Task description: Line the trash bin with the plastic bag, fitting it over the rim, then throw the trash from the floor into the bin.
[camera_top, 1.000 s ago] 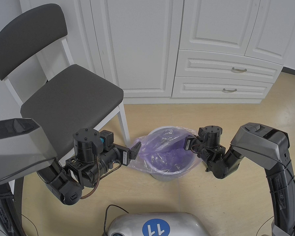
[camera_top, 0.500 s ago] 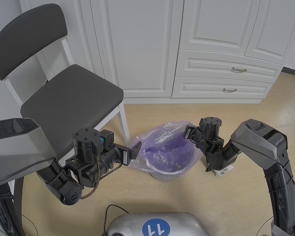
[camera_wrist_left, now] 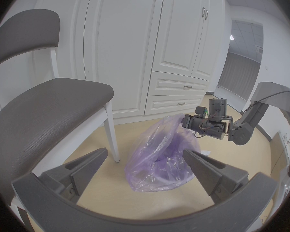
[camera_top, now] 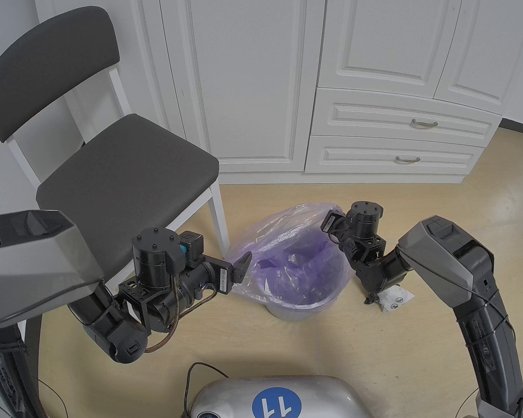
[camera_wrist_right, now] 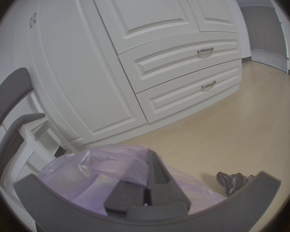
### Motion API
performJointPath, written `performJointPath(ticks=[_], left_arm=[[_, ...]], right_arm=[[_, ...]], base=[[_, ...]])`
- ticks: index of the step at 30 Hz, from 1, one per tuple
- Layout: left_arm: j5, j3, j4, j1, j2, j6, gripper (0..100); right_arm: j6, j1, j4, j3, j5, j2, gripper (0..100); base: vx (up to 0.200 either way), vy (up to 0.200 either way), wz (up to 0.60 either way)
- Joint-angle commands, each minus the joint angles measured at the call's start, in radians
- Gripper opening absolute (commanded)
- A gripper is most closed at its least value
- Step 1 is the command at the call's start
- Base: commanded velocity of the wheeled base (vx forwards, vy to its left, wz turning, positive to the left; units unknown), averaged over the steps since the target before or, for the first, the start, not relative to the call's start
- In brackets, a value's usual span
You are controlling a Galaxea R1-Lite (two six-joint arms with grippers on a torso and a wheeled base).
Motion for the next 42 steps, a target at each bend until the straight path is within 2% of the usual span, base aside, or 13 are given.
performJointPath(ticks=[1,8,9,15,19,21,24,27,33,42], left_arm=[[0.002,-0.002,0.001,0.000,0.011,0.001,100],[0.009,-0.007,0.001,-0.001,0.024,0.001,100],[0.009,-0.007,0.001,-0.001,0.028,0.001,100],[0.015,-0.007,0.001,-0.001,0.032,0.001,100],[0.015,-0.007,0.001,-0.001,0.029,0.001,100],[0.015,-0.007,0.001,-0.001,0.023,0.001,100],[0.015,-0.002,0.001,-0.001,0.018,0.001,100],[0.015,0.001,0.001,-0.001,0.012,0.002,100],[0.016,0.002,0.004,-0.005,0.008,0.001,100],[0.022,0.004,0.013,-0.012,-0.002,0.019,100]], right_arm=[[0.057,0.003,0.073,-0.153,-0.067,0.090,0],[0.111,0.012,0.125,-0.207,-0.087,0.103,0],[0.111,0.013,0.126,-0.207,-0.087,0.101,100],[0.109,0.012,0.128,-0.168,-0.085,0.070,100],[0.092,0.012,0.108,-0.035,-0.065,0.009,100],[0.094,0.012,0.100,0.057,-0.003,-0.066,100],[0.092,0.006,0.060,0.158,0.057,-0.141,100],[0.077,0.004,0.031,0.218,0.079,-0.181,100],[-0.008,0.023,-0.035,0.335,0.108,-0.241,100],[-0.054,0.032,0.002,0.462,0.178,-0.377,100]], base=[[0.000,0.000,0.00],[0.000,0.000,0.00],[0.000,0.000,0.00],[0.000,0.000,0.00],[0.000,0.000,0.00],[0.000,0.000,0.00],[0.000,0.000,0.00],[0.000,0.000,0.00],[0.000,0.000,0.00],[0.000,0.000,0.00]])
